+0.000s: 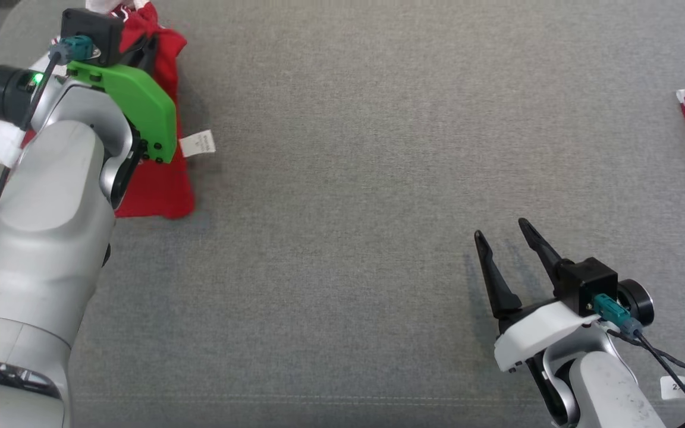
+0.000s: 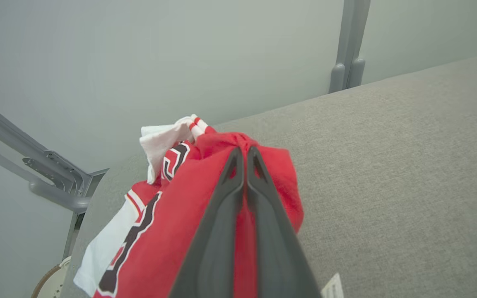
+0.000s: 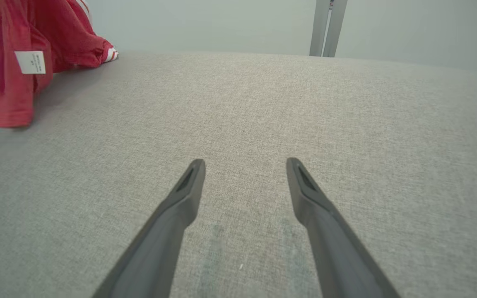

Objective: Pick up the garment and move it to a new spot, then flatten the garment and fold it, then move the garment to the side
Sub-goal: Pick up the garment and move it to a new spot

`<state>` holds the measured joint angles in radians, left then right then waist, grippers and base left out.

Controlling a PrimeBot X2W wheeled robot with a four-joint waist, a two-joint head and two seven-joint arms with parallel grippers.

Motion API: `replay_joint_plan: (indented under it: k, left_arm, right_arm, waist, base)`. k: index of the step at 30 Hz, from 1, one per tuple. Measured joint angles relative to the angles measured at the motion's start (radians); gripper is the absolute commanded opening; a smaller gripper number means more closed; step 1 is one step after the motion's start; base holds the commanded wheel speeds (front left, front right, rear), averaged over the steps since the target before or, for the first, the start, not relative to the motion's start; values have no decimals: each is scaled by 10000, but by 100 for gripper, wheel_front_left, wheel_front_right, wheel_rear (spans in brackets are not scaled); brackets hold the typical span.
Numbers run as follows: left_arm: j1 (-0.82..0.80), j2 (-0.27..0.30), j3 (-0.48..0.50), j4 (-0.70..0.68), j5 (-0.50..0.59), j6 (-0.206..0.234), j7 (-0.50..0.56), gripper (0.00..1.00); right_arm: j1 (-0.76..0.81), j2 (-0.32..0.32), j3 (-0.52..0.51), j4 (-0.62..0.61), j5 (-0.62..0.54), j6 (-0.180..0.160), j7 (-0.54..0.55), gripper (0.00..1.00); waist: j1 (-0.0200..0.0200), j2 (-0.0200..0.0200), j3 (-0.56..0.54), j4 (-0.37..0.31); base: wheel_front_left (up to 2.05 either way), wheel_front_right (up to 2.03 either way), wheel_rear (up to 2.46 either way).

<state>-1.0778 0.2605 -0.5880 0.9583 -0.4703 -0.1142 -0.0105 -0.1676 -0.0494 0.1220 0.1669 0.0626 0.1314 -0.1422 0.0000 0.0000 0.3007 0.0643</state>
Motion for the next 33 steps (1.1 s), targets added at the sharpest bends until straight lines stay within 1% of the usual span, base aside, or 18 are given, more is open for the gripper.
replay_joint_plan:
  k: [9, 15, 19, 23, 26, 30, 33]
  left_arm:
    - [-407, -360, -318, -995, 77, -46, 6, 0]
    - [-657, -796, -562, -1985, -67, -92, 6, 0]
    - [-708, -1208, -715, -2765, -407, -109, 0, 0]
    - [-720, -1452, -800, -3553, -993, -136, 105, 0]
    - [-710, -1430, -993, -3781, -1187, -148, 786, 0]
    - [-242, -980, -1323, -3839, -1229, -111, 1735, 0]
    - [252, -539, -1432, -3703, -1204, 136, 2117, 0]
  right_arm:
    - [165, -4, 82, 506, 360, 0, -299, 100]
    - [186, -4, 113, 646, 533, 0, -497, 100]
    - [188, -8, 111, 742, 658, 0, -596, 100]
    - [185, -8, 81, 805, 692, 0, -711, 100]
    - [180, -12, 10, 834, 767, -2, -798, 100]
    - [152, -8, -84, 848, 830, 0, -884, 100]
    - [121, -8, -115, 846, 844, -2, -905, 100]
  waist:
    - [0, 0, -693, -1216]
    - [0, 0, -958, -2168]
    - [0, 0, -1041, -2781]
    - [0, 1, -1043, -3296]
    - [0, 0, -954, -3538]
    - [0, 0, -708, -3605]
    - [0, 0, -497, -3511]
  base:
    - [0, 0, 0]
    - [0, 0, 0]
    - [0, 0, 0]
    - [0, 0, 0]
    - [0, 0, 0]
    - [0, 0, 0]
    - [0, 0, 0]
